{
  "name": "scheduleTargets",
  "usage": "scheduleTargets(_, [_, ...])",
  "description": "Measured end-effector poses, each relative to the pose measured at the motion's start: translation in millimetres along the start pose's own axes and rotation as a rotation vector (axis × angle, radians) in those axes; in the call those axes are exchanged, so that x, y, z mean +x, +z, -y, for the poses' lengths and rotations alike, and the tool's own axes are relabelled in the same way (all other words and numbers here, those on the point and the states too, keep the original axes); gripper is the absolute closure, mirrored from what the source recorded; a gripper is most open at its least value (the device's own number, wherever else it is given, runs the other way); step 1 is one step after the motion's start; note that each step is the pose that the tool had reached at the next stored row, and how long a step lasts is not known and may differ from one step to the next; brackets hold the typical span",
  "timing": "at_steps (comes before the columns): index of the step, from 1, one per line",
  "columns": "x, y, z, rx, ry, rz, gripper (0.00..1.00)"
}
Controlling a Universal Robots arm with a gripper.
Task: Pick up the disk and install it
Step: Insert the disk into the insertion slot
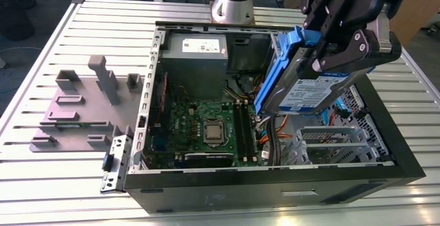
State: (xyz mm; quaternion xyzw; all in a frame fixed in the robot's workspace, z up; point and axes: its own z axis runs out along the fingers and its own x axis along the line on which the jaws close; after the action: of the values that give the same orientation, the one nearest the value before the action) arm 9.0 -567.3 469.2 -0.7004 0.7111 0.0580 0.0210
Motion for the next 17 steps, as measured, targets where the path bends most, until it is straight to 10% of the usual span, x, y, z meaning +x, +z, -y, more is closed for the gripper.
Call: scheduleTargets(17, [5.5, 0.5, 0.3, -0.0017, -0.015, -0.0008, 0.63])
